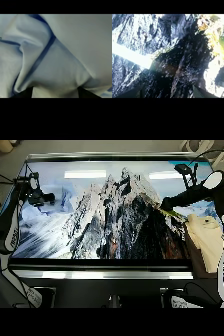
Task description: Fold the shirts.
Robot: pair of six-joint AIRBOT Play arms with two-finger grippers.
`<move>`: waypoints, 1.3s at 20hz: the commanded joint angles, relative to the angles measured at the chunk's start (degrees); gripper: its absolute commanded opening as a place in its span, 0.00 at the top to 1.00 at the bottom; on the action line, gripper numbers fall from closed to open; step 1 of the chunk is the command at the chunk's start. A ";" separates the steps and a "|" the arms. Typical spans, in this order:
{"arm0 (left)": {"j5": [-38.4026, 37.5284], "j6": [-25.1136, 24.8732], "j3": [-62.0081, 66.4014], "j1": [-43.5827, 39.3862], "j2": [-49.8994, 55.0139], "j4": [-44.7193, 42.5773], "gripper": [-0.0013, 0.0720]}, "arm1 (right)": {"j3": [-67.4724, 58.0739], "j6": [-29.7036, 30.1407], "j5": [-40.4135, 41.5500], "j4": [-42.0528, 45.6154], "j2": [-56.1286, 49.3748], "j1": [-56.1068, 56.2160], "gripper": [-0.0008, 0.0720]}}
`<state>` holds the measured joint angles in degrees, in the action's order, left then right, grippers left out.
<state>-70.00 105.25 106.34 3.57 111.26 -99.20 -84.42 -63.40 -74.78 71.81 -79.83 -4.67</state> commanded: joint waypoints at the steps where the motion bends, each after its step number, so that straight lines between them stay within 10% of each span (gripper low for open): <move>1: -0.72 0.00 0.44 0.26 3.17 -0.04 0.49 | 0.02 0.90 -0.81 -1.36 0.00 0.07 0.14; 2: -1.20 -0.04 0.59 0.22 2.97 0.00 0.91 | 0.02 1.09 0.04 -1.33 0.02 0.07 0.14; 3: -1.62 -0.33 1.07 -0.02 2.47 -0.02 0.95 | 0.02 1.77 0.79 -1.33 0.02 0.07 0.14; 10: 0.09 -11.43 11.82 -8.44 -13.57 0.22 0.95 | -4.55 6.32 5.27 -1.33 1.70 0.07 0.15; 19: 28.11 -10.05 11.61 -40.57 -44.61 9.64 0.95 | -26.29 6.60 7.61 4.98 20.26 0.04 0.14; 26: 10.10 -3.63 -6.56 -45.31 -43.82 9.73 0.95 | -26.38 5.38 -15.28 10.71 26.82 0.07 0.14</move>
<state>-53.12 99.00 108.84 -39.57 67.44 -89.93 -110.39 -57.65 -77.80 80.47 -54.13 -4.67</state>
